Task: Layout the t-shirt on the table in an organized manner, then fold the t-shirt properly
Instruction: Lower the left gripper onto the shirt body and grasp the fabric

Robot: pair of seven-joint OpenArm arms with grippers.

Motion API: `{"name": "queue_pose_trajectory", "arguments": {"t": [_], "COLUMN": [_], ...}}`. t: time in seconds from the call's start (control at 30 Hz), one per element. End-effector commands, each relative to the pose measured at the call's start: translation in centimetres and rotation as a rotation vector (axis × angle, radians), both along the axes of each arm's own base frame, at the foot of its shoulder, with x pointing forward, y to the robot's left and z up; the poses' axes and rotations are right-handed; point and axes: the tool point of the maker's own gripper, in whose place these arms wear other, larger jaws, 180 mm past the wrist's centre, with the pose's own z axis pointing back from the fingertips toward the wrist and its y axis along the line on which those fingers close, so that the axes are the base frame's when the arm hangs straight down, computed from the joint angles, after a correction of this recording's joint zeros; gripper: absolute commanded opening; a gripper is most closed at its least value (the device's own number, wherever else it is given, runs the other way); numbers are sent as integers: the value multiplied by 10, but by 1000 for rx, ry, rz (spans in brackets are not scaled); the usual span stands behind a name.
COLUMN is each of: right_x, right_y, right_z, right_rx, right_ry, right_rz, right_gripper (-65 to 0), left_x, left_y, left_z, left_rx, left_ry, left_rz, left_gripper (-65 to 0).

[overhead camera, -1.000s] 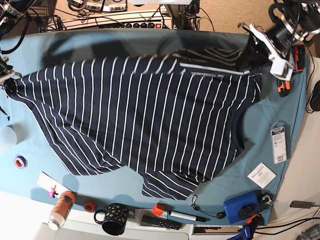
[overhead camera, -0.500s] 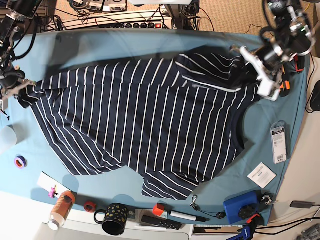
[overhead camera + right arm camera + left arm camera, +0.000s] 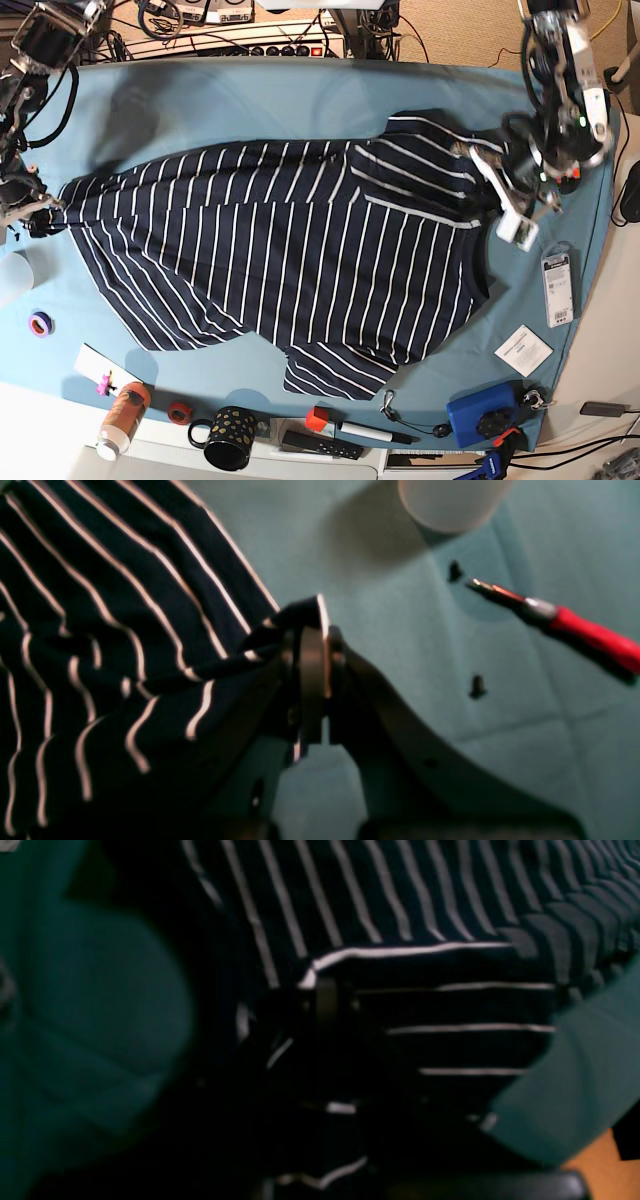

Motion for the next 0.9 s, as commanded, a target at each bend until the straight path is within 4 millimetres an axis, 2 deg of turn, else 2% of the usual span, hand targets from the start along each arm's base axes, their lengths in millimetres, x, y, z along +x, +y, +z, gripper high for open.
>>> {"name": "queue_pose_trajectory", "arguments": {"t": [0.0,0.13,0.3,0.57,0.67,0.8,0.87], "right_x": [12,21,31,48,56,73,80], "right_y": [-10,-20,-26,-32,-24,0,4], "right_z": [23,7,-7,8,8,0,-2], "right_rx": [-30,23,84,17,-7,-44,-88], "right_ry": [-69,-49,-53,-102,-97,-75,-68], "right_rz": [3,-32,-63,-53,-17,69,65], "right_gripper": [-650,-650,-650,-650,-650,-650,-650], "left_x": [13,32,52,83,91,97,98], "left_y": [1,5,0,-12,-10,-9,-9], "left_z": [20,24,6,-8,-12,-5,-4], "left_rx": [-19,-38,-73,-51,-10,-13,-17], "left_ry": [-71,-85,-36,7,14,-3,-12], "left_rz": [5,25,21,-32,-31,-27,-24], "left_gripper": [-650,-650,-650,-650,-650,-650,-650]}}
